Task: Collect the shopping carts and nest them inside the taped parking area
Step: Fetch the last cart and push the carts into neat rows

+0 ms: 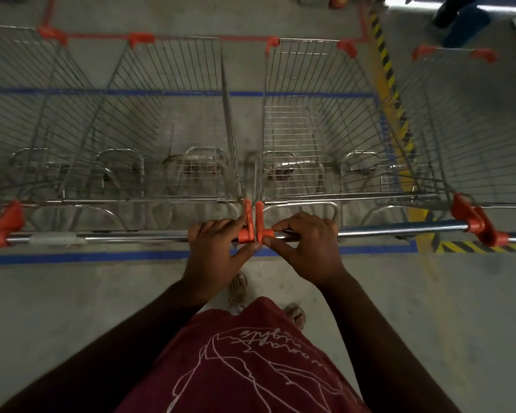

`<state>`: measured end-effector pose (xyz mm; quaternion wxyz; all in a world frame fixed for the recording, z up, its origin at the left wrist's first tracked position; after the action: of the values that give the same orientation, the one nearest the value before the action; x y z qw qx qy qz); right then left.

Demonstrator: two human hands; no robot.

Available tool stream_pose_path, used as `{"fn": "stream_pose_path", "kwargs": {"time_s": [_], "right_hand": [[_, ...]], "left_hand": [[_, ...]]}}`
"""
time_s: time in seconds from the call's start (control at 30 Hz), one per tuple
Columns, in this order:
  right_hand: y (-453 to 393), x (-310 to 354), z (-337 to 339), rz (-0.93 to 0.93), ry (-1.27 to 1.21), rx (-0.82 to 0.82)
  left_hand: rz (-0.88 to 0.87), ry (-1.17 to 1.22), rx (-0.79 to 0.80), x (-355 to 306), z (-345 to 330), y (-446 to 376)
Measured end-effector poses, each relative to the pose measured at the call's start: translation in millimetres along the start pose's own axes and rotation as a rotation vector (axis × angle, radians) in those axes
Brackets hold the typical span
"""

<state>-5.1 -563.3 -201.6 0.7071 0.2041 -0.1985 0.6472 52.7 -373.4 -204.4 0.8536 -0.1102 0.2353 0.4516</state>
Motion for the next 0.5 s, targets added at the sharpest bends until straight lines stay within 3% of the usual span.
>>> {"fn": "stream_pose_path", "kwargs": {"time_s": [0.13,0.5], "right_hand": [[-4,-24,19,0.09,0.173,0.165],[-7,-56,36,0.013,0.255,0.224]], "left_hand": [[0.041,0.066,-0.009,-4,4,-1],[0.091,0.056,-0.029,-9,6,-1]]}}
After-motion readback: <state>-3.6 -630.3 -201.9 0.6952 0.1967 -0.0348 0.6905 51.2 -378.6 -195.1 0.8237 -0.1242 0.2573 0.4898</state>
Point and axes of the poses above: each hand's wrist, its own y-axis away from the middle knuckle, its own z-axis out of the back of the hand, x = y × z, the point moved 8 cm from there along -y, towards the middle knuckle, and after that the axes turned 11 degrees about x, right-handed, at the moved point
